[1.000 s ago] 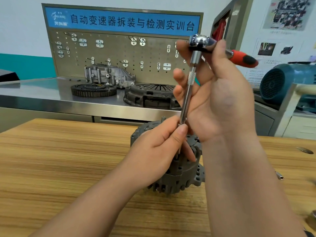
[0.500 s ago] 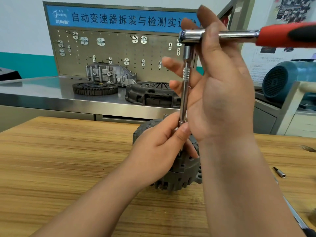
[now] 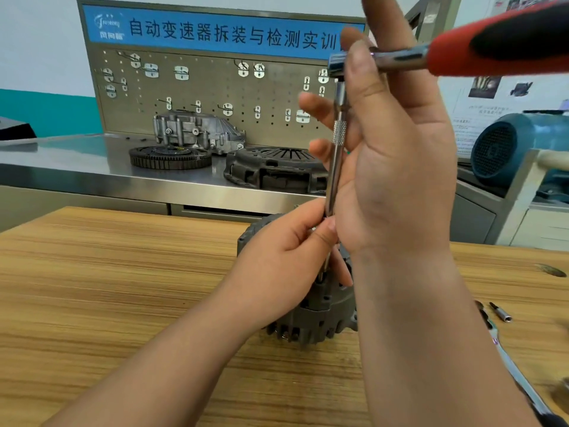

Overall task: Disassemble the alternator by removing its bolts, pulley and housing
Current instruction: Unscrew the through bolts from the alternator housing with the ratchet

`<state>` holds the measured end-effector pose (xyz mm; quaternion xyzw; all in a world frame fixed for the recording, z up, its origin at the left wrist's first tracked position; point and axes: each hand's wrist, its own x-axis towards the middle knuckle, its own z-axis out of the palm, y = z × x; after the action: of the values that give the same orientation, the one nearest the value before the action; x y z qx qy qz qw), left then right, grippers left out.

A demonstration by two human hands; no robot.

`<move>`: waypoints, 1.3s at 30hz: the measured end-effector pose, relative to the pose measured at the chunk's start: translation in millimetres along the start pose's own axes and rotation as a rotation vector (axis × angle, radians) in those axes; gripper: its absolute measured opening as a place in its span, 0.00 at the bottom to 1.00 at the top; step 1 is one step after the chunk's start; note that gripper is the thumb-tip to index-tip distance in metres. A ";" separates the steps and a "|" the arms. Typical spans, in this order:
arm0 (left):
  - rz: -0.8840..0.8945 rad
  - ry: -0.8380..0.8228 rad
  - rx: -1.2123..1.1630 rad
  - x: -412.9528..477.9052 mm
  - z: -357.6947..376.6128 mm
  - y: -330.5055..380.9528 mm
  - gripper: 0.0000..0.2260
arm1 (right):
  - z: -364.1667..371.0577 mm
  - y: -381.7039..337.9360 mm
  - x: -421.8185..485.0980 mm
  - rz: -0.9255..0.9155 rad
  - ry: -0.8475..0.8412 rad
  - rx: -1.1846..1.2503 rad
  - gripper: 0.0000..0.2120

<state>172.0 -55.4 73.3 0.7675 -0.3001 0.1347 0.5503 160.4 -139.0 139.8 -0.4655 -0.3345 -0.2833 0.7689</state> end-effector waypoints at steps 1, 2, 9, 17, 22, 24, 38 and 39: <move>-0.004 -0.013 0.003 0.0 -0.5 -0.1 0.11 | 0.3 0.3 0.0 0.010 0.001 0.011 0.13; -0.004 -0.028 -0.002 -0.2 -1.1 0.2 0.11 | 0.7 0.4 0.1 0.025 0.003 0.027 0.14; 0.025 -0.056 -0.027 -4.3 -3.5 0.4 0.12 | -1.8 -2.2 1.9 0.148 0.037 0.165 0.17; -0.006 -0.035 -0.045 -0.6 -2.0 1.8 0.11 | -1.3 -0.3 -0.3 0.057 0.027 0.061 0.10; -0.009 -0.019 -0.033 -0.1 -0.6 2.1 0.10 | -0.1 0.6 -0.4 -0.011 0.014 -0.010 0.09; -0.007 -0.027 -0.034 -0.6 -0.9 1.1 0.11 | -0.4 0.6 -0.3 0.033 0.029 0.015 0.12; -0.055 -0.038 -0.046 0.4 -2.1 3.6 0.10 | 1.4 -0.3 -1.4 0.018 0.007 -0.014 0.08; -0.065 -0.034 -0.044 0.5 -1.6 4.4 0.09 | 2.2 0.1 -1.9 0.012 0.008 -0.026 0.08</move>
<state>170.0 -55.0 77.5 0.7668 -0.2870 0.0970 0.5659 158.8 -136.7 139.0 -0.4763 -0.3249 -0.2851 0.7657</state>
